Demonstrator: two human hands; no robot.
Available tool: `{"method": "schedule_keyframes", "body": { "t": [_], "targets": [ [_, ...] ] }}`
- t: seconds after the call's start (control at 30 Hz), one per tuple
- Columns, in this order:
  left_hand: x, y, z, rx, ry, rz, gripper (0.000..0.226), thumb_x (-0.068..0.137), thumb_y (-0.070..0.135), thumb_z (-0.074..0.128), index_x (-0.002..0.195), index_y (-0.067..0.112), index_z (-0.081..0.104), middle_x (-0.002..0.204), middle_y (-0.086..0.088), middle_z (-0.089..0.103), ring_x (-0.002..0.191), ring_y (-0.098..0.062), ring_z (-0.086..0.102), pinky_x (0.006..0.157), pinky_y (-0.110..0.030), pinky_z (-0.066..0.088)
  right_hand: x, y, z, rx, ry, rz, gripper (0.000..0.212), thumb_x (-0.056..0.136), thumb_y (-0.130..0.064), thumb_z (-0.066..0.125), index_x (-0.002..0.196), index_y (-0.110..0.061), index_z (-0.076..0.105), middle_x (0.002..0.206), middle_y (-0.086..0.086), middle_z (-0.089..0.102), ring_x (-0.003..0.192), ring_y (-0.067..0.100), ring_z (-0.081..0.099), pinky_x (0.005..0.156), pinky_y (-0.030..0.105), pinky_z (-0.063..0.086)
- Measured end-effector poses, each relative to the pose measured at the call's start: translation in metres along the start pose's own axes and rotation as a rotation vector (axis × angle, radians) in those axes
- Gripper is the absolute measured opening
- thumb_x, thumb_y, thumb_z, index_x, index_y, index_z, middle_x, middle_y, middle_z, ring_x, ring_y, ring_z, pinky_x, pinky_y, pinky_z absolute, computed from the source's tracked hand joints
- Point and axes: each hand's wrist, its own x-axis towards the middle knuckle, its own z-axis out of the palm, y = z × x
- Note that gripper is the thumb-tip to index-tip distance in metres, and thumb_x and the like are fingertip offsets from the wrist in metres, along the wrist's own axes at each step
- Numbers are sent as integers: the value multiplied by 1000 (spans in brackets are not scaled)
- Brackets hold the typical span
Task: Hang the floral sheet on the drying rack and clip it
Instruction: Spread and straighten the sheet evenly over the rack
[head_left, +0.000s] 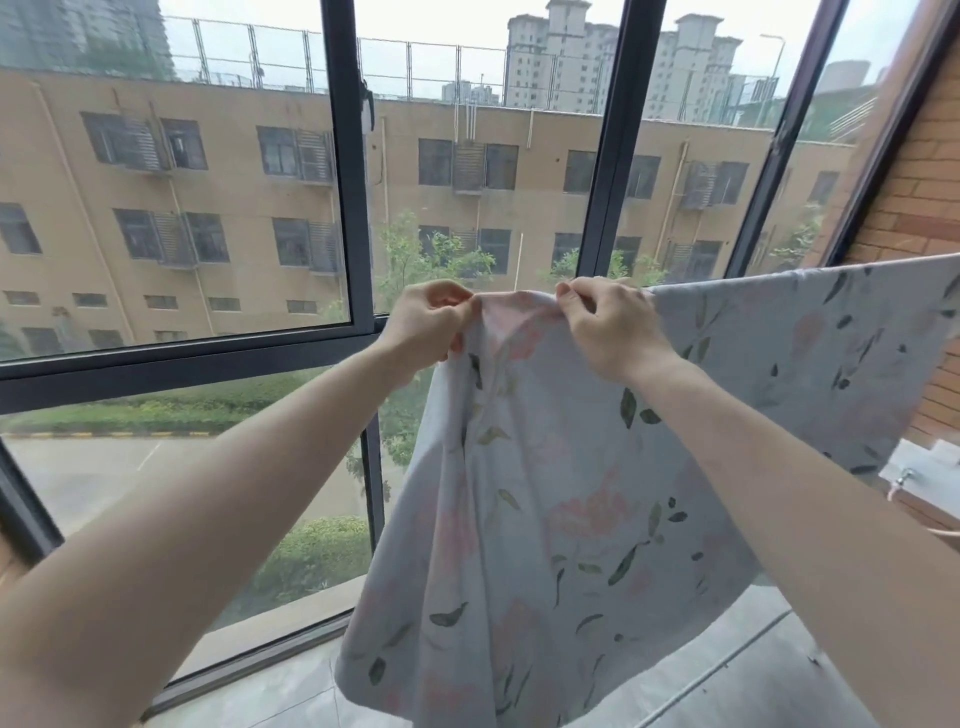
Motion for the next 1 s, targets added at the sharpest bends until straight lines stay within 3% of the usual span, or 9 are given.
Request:
{"method": "schedule_keyframes", "body": {
  "t": [0.1, 0.23, 0.37, 0.47, 0.57, 0.7, 0.83, 0.93, 1.0],
  "targets": [
    [0, -10, 21, 206, -219, -98, 23, 95, 10, 58, 89, 20, 78, 81, 0, 71, 65, -13, 63, 55, -25, 54, 1, -4, 5, -34, -5, 22, 45, 107, -53, 29, 92, -27, 63, 112, 0, 69, 121, 29, 51, 111, 45, 26],
    [-6, -15, 25, 151, -403, -210, 28, 91, 3, 58, 89, 19, 80, 85, 1, 72, 77, -12, 66, 69, -27, 59, -7, -1, 0, -37, 7, 52, 45, 109, -52, 27, 81, -25, 51, 103, 1, 60, 126, 30, 46, 119, 53, 22],
    [-31, -49, 4, 151, -444, -178, 11, 98, 18, 69, 101, 14, 78, 95, -2, 80, 80, -11, 73, 71, -27, 60, -16, -4, -1, -30, 1, 36, 41, 110, -48, 29, 97, -18, 54, 108, -1, 53, 130, 26, 41, 123, 50, 18],
    [-52, -91, -15, 256, -457, -214, 12, 100, 17, 64, 104, 19, 76, 101, 0, 78, 84, -13, 74, 79, -34, 61, -19, -6, 5, -19, 5, 2, 36, 109, -50, 31, 108, -23, 55, 112, -4, 51, 133, 24, 40, 125, 48, 14],
    [-75, -126, -28, 436, -498, -232, 25, 100, 11, 61, 114, 30, 68, 112, 5, 71, 82, -12, 71, 72, -32, 60, -22, -12, 9, 21, 28, -44, 33, 108, -47, 37, 117, -25, 60, 123, -2, 58, 135, 25, 42, 127, 49, 8],
    [-89, -146, -23, 505, -511, -164, 36, 101, 23, 65, 133, 37, 57, 109, 11, 69, 77, -2, 69, 67, -21, 53, -21, -35, 14, 115, 80, -147, 27, 104, -40, 50, 110, -25, 72, 122, -5, 65, 122, 22, 53, 121, 52, 25],
    [-83, -149, -8, 497, -505, -157, 14, 99, 21, 68, 108, 29, 76, 99, 6, 76, 68, -8, 75, 67, -27, 61, -20, -45, 32, -6, 20, -172, 38, 102, -48, 47, 86, -26, 73, 98, -11, 62, 107, 16, 44, 126, 50, 7],
    [-82, -152, 3, 570, -489, -124, 24, 97, 17, 68, 83, 34, 75, 93, 4, 77, 66, -12, 76, 68, -34, 65, -22, -42, 35, -60, 39, -184, 30, 102, -48, 51, 84, -30, 66, 97, -11, 57, 109, 14, 33, 124, 52, 6],
    [-83, -154, 5, 526, -479, -156, 14, 95, 17, 71, 102, 29, 70, 99, 2, 75, 68, -13, 76, 67, -36, 65, -24, -43, 33, -74, 27, -195, 26, 101, -49, 53, 86, -31, 65, 99, -11, 56, 113, 16, 34, 123, 52, 10]
  ]
}}
